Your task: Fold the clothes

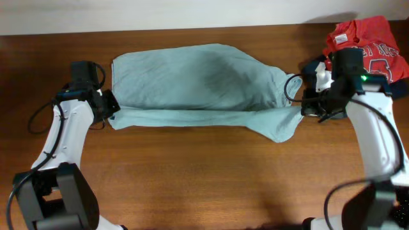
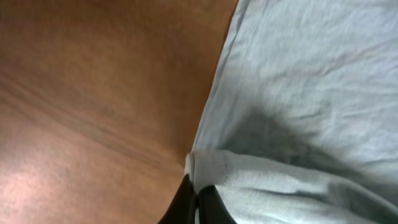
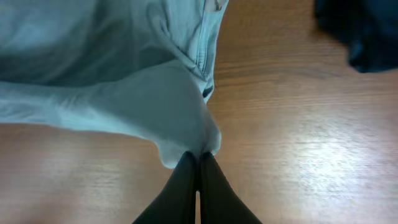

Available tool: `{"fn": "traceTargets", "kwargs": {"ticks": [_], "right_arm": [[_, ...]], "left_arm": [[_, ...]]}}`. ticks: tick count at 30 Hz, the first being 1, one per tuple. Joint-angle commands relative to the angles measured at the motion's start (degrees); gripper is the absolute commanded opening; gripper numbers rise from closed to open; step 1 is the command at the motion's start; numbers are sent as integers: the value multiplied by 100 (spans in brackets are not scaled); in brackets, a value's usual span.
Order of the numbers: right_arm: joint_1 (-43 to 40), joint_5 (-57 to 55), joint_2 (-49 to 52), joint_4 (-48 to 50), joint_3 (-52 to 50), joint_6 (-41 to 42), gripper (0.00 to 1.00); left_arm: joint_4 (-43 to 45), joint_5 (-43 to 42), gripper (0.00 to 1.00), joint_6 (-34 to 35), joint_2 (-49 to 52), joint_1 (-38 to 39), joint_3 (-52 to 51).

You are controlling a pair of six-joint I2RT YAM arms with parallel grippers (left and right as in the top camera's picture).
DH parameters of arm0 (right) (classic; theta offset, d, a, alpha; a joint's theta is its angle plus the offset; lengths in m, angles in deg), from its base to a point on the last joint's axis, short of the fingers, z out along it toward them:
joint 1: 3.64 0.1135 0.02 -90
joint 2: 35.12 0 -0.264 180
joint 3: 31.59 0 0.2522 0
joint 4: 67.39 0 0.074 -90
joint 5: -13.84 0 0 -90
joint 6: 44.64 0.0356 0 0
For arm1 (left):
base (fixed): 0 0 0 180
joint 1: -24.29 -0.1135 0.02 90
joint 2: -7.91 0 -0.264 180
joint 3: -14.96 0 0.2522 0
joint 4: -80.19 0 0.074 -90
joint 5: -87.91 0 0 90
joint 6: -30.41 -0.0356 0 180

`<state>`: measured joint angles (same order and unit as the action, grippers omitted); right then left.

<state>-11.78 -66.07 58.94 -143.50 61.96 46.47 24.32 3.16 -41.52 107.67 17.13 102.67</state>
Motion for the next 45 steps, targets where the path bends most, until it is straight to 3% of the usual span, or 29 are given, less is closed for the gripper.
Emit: {"fn": "traceTargets", "kwargs": {"ticks": [1,16,35,37,39,41,45], "right_arm": [[-17,348,262,79,-24,-245,4],[-13,603,415,999,52,-238,4],[-13,623,1482,1926,52,-236,4],[-13,621,1486,1934,52,-234,15],[-13,621,1484,1917,83,-214,41],[-13,621,1484,1895,144,-195,69],[-13,573,1484,1624,525,-173,80]], "left_arm": [[181,105,1,74,-98,-15,-15],[1145,107,1,74,-26,-13,-15],[1606,98,3,74,1298,-13,-17],[1600,101,27,74,1364,-13,-17],[1598,101,54,74,1375,-13,-17],[1600,92,69,74,1375,-13,-7],[1598,-184,76,-70,1368,-7,61]]}}
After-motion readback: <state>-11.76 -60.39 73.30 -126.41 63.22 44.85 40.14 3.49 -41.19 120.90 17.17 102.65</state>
